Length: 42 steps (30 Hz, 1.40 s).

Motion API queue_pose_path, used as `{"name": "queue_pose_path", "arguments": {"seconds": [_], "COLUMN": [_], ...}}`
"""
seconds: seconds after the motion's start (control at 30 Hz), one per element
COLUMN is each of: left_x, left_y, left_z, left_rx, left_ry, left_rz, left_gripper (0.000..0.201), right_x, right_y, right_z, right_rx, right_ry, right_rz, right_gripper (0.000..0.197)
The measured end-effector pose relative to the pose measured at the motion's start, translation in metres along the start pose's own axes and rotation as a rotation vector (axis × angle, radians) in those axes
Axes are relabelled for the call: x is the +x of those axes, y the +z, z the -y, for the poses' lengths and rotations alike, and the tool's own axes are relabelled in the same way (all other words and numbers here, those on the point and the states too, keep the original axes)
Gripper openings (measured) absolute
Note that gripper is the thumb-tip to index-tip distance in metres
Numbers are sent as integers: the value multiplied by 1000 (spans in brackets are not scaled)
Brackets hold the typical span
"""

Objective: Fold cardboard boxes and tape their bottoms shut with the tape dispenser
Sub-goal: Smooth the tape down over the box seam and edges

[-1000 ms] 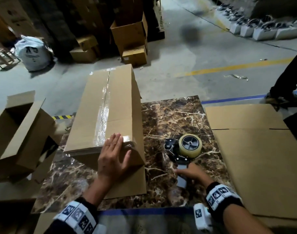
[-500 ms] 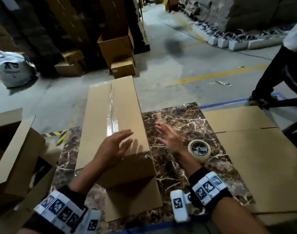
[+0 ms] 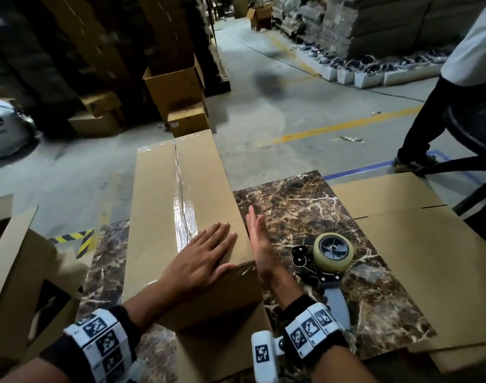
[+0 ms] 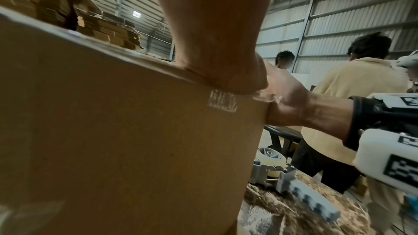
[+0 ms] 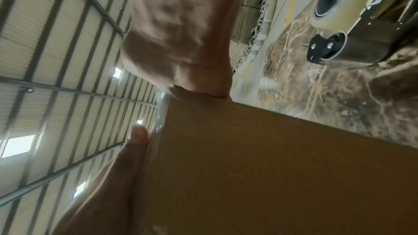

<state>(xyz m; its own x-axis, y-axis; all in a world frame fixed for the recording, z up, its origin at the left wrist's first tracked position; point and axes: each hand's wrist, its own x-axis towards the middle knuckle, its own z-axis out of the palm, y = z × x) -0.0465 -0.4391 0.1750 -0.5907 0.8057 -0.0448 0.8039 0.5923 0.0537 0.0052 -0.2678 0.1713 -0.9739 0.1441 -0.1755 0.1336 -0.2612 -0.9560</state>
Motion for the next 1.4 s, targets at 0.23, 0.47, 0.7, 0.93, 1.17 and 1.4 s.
{"name": "queue_pose_path", "arguments": {"seconds": [0.23, 0.47, 0.7, 0.93, 1.17, 1.4], "left_x": [0, 0, 0, 2, 3, 2], "left_y": [-3, 0, 4, 11, 8, -2], "left_z": [-3, 0, 2, 6, 7, 6], "left_rx": [33, 69, 59, 73, 64, 37], "left_ry": [15, 30, 53, 76, 87, 122], "left_rz": [11, -21, -48, -67, -16, 4], "left_gripper": [84, 87, 91, 103, 114, 107], "right_x": [-23, -6, 16, 4, 11, -4], "right_y": [-32, -17, 19, 34, 25, 1], "right_z": [-54, 3, -13, -33, -83, -83], "right_rx": [-122, -83, 22, -274, -258, -239], "right_ry": [358, -71, -247, -716, -585, -370], "right_rz": [76, -154, -382, -726, -805, -505], "right_gripper": [126, 100, 80, 72, 74, 85]}}
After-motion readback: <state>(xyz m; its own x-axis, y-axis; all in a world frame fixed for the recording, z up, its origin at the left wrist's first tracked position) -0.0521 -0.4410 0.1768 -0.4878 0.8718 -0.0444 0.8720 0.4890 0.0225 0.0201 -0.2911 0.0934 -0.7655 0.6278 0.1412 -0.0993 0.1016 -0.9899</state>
